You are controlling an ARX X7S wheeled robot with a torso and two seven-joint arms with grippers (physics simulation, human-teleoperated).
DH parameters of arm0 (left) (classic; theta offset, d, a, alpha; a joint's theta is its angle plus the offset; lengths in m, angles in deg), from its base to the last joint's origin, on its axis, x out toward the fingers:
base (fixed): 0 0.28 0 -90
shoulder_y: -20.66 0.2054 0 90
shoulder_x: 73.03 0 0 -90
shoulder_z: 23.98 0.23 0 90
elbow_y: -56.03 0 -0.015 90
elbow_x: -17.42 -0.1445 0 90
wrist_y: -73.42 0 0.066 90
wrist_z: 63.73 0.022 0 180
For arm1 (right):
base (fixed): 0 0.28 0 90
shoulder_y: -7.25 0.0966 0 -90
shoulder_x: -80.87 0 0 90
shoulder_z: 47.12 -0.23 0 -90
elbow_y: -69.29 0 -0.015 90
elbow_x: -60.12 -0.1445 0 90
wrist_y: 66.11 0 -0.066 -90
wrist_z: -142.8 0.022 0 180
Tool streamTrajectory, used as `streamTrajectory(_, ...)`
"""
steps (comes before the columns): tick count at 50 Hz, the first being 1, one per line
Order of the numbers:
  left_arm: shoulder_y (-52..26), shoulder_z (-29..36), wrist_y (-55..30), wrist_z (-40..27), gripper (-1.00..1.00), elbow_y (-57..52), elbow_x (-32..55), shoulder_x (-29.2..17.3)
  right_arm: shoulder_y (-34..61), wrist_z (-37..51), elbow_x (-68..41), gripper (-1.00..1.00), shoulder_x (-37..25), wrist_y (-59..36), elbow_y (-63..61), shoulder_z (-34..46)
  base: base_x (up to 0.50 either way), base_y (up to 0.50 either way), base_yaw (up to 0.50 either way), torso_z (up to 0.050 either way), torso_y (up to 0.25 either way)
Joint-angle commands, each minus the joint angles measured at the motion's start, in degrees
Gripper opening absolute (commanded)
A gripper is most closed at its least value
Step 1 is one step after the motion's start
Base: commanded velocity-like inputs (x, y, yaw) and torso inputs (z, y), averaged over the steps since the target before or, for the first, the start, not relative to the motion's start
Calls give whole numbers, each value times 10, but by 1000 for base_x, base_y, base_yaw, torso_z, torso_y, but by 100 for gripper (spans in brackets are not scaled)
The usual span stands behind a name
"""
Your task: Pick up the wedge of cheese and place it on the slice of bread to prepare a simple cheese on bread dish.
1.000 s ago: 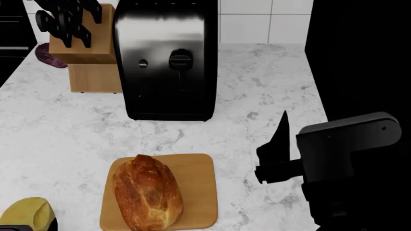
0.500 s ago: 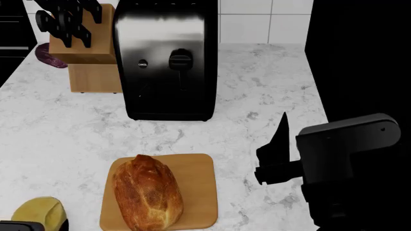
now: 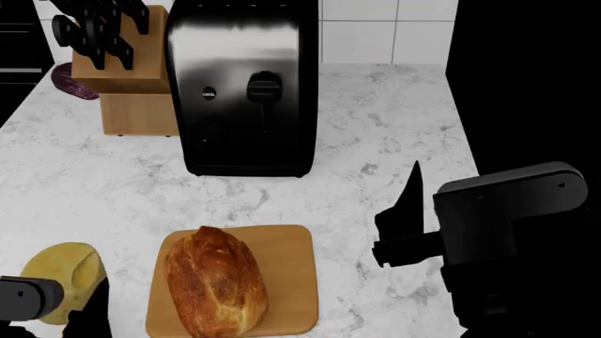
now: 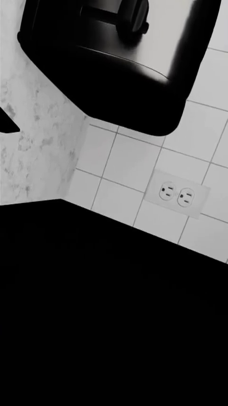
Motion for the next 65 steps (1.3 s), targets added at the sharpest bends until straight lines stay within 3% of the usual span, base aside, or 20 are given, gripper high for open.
streamTrajectory(1,-61,-4,-40,-18,-100,-2,19,2,0,3,3,100,-1,-1,-3,-2,0,0,0,0,0)
streamTrajectory(16,-141,8,-103,-32,-100,2,39,15,-3,8,0,100,-3,5,1,-3,0,0,0,0,0)
streamTrajectory(29,-175,44,-76,-26,-100,32,43,11,1,9,-2,100,-4,4,0,0,0,0,0,0,0)
streamTrajectory(42,-267,102,-65,-9,-100,102,51,27,7,10,-3,100,-8,-5,-6,0,0,0,0,0,0)
streamTrajectory(65,-281,170,-30,1,-100,146,69,57,-1,16,-7,100,-12,-6,-11,-4,0,0,0,0,0)
